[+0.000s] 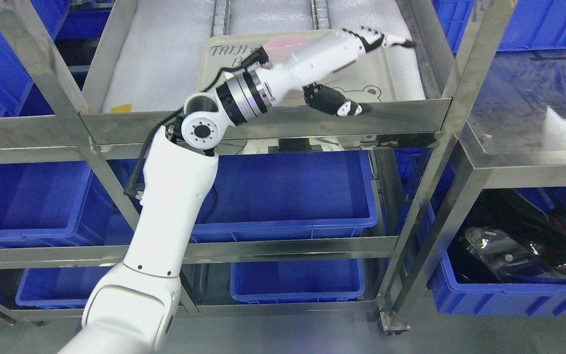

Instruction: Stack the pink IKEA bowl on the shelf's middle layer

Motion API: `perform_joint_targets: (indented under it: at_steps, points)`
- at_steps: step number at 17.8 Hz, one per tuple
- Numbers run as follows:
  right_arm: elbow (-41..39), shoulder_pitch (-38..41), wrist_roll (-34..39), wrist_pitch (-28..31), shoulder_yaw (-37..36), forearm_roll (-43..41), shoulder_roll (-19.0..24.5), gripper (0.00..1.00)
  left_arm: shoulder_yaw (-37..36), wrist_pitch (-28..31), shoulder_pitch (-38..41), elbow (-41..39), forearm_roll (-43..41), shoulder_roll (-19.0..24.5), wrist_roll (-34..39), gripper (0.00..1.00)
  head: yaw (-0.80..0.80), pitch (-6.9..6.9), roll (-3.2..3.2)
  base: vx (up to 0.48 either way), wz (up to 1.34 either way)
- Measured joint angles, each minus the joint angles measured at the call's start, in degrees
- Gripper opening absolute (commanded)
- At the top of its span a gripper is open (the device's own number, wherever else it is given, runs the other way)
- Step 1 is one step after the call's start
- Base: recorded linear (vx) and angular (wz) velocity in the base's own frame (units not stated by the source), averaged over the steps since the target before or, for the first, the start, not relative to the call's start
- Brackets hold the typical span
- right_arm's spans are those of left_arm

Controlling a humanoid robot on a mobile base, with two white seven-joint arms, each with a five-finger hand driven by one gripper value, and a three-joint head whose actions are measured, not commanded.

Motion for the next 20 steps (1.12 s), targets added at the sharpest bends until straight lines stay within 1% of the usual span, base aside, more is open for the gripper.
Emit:
perform_joint_targets:
  at_steps: [6, 10, 12, 14, 16, 20]
  points:
    - [0.0, 0.0, -0.01, 0.0, 0.0, 0.0, 0.0, 1.0, -5.98, -6.98, 14.66, -1.45, 2.89, -0.12, 0.37, 0.78, 0.0, 0.0, 0.0, 0.0, 0.0]
    - [0.0, 0.01, -0.02, 0.0, -0.01, 0.0, 0.0, 1.0, -6.29, -9.27, 25.82, -1.44, 3.74, -0.17, 1.17, 0.84, 0.0, 0.0, 0.0, 0.0, 0.0]
    - [0.0, 0.01, -0.02, 0.0, -0.01, 0.0, 0.0, 1.0, -5.11, -9.69, 29.72, -0.62, 4.9, -0.19, 6.51, 0.86, 0.0, 0.0, 0.0, 0.0, 0.0]
    - [0.0, 0.01, -0.02, 0.0, -0.01, 0.0, 0.0, 1.0, -3.67, -9.58, 33.23, 0.71, 6.64, -0.2, 14.01, 0.89, 0.0, 0.0, 0.0, 0.0, 0.0]
    - [0.0, 0.0, -0.02, 0.0, -0.01, 0.0, 0.0, 1.0, -1.79, -7.07, 36.47, 2.35, 9.0, -0.21, 21.06, 0.91, 0.0, 0.0, 0.0, 0.0, 0.0]
    - [0.0, 0.0, -0.02, 0.0, -0.01, 0.0, 0.0, 1.0, 2.3, -1.3, 39.54, 4.51, 14.76, -0.23, 26.05, 0.93, 0.0, -0.01, 0.0, 0.0, 0.0]
